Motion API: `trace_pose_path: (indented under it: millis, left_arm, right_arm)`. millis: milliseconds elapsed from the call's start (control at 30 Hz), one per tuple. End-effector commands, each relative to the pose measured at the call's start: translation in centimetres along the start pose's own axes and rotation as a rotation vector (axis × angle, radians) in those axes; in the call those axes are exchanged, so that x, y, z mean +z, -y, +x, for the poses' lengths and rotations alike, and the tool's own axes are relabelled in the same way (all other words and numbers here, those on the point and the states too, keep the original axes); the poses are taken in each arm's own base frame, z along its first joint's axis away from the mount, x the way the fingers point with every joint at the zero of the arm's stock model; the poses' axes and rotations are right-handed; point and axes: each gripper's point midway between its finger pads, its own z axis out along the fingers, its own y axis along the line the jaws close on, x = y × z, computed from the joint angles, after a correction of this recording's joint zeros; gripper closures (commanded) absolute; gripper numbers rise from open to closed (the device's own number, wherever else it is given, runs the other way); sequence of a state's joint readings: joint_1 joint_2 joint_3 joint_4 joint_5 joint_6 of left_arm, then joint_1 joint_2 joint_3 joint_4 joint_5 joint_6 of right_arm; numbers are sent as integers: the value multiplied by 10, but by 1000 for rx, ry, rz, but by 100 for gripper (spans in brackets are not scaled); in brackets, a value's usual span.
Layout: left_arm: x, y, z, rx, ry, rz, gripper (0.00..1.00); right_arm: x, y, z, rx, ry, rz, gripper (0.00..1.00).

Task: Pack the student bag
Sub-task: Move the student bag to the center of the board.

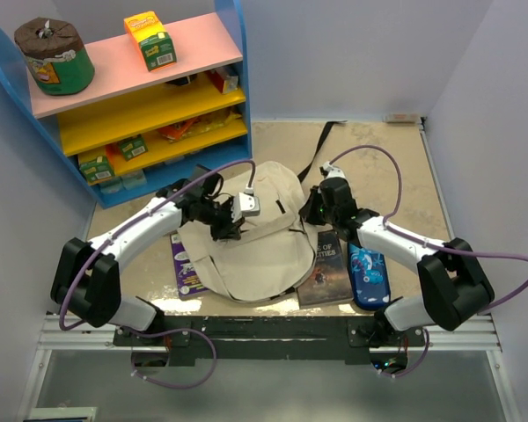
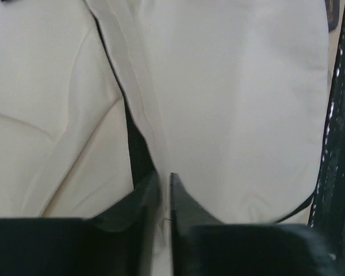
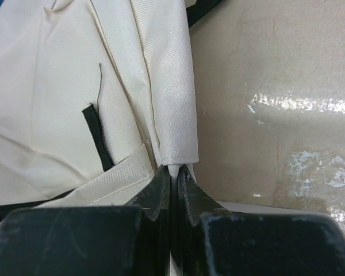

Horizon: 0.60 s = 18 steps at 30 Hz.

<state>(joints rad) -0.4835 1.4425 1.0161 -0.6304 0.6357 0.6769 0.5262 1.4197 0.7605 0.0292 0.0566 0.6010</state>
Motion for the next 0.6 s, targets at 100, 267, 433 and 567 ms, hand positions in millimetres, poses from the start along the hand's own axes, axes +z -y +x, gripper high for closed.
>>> trace_pose_path:
  millis: [100,267,433,567]
  left_arm:
    - [0,32,-2,-21,13,112,33]
    - [-13,7,-45,61,75,50,6]
    - [-14,-37,-94,160,160,-45,5]
    - [2,-74,-110,257,201,-149,5]
  right_arm:
    - [-5,-24,-21,-5,75,-104,100]
    - [0,-22,-14,-6,66,-113,100]
    - [-5,-29,-10,-11,58,-160,100]
    - [-17,-38,-16,-28,81,-209,100]
